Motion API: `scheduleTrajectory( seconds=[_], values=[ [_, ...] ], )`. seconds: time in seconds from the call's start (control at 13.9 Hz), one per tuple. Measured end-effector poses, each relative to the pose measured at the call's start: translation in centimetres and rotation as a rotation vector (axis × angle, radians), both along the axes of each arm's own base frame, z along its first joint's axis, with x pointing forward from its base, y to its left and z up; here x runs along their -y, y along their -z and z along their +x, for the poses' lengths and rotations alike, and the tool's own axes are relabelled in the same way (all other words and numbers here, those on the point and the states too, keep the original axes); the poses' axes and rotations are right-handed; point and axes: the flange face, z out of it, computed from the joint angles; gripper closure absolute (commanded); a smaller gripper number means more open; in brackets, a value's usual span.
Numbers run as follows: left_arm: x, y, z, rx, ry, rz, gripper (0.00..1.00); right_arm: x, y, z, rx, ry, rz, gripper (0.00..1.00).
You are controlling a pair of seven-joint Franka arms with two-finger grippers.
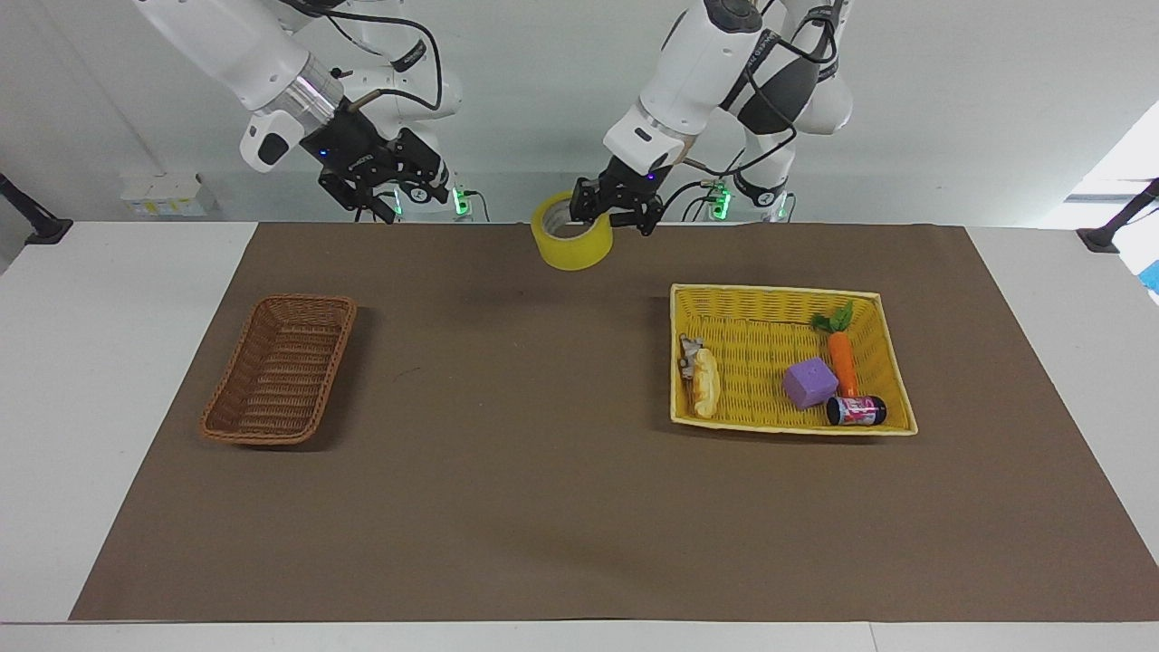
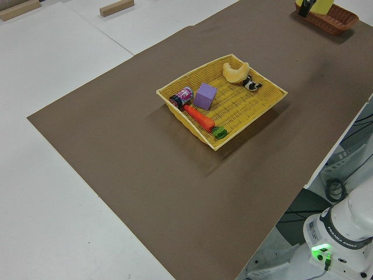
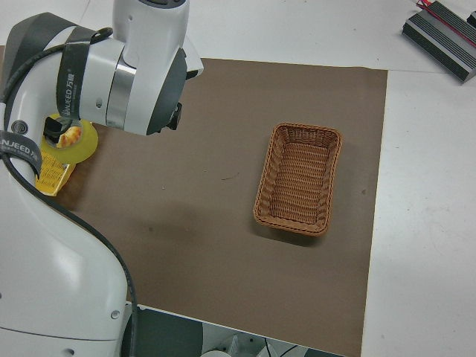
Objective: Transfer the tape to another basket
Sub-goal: 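Carry the tape toward the basket while the right gripper reaches toward it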
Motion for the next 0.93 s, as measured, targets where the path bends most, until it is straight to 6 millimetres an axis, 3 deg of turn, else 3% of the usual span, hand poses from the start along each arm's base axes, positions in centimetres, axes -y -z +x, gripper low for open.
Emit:
scheduleTrajectory(
  seconds=[0.14,0.29,0.93],
  values=[
    [2.1,-1.1,-0.8,0.013,-0.019,-0.098,1.0,-1.9,1.2,-0.1,0.01,-0.019,0.011,0.0],
    [3.2,-1.6,-1.4,0.015,-0.03,-0.157,1.0,-2.4,2.1,-0.3,0.007,-0.047,0.033,0.0],
    [4.2,-1.4,-1.8,0.006,-0.031,-0.186,1.0,-0.6,2.5,-0.2,0.007,-0.029,0.147,0.0]
  ],
)
